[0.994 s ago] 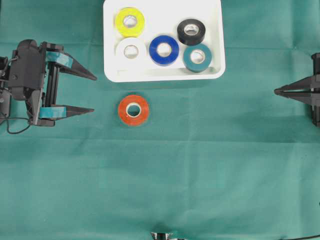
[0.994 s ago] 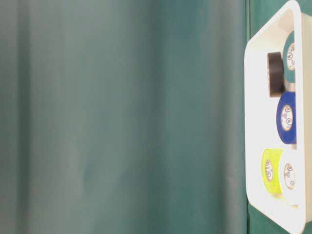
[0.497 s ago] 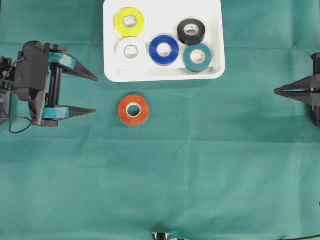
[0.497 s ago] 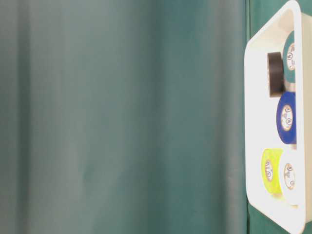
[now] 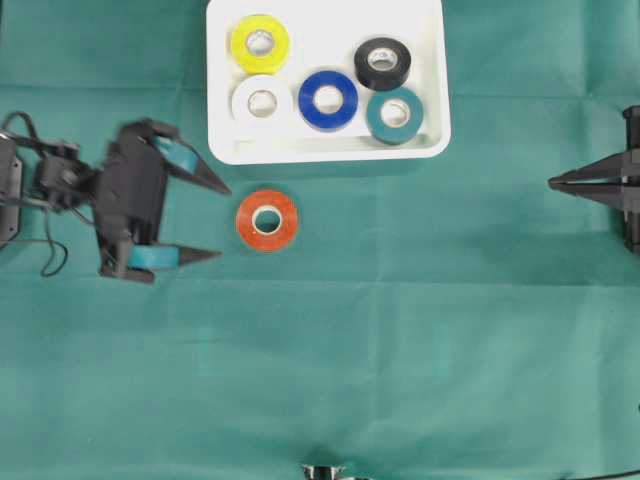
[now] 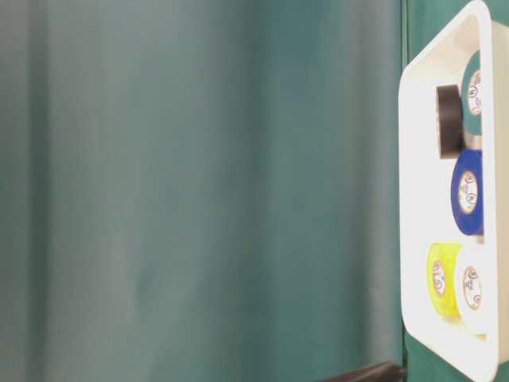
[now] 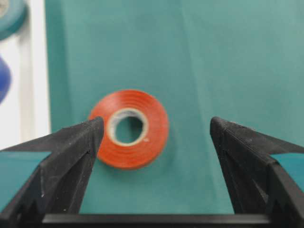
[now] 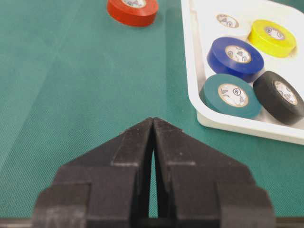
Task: Put the tape into the white case with the left arm.
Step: 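Reach the left gripper to the red tape roll and grasp it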
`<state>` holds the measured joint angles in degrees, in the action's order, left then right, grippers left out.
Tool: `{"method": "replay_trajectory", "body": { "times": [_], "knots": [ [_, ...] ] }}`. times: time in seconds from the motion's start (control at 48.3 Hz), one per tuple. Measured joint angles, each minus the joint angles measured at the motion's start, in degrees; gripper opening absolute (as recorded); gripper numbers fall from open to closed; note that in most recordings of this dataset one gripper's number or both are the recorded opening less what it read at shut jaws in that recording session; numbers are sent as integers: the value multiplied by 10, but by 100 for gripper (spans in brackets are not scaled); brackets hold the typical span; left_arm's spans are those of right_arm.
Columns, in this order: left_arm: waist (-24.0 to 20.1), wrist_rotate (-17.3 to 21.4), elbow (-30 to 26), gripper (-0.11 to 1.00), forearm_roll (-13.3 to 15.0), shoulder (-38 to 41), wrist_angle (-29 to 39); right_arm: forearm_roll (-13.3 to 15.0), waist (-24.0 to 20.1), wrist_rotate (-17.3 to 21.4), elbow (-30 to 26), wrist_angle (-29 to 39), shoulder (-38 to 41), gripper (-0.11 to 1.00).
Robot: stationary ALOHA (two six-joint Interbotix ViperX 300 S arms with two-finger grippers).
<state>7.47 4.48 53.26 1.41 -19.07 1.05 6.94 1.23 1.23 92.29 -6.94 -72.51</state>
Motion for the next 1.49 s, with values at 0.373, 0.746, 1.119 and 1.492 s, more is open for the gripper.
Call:
{"method": "replay_trajectory", "body": {
  "times": [0.373,0.746,1.119,1.492],
  "knots": [
    [23,0,-67,91,0,100,66,0,0,-1,0,0,0,-9],
    [18,2,-99,91,1,173,69,1,0,0,0,0,0,-9],
    [-2,3,-121,91,0,233,78,0,0,0,0,0,0,-9],
    [-2,4,-135,91,1,272,77,0,0,0,0,0,0,-9]
  ]
}}
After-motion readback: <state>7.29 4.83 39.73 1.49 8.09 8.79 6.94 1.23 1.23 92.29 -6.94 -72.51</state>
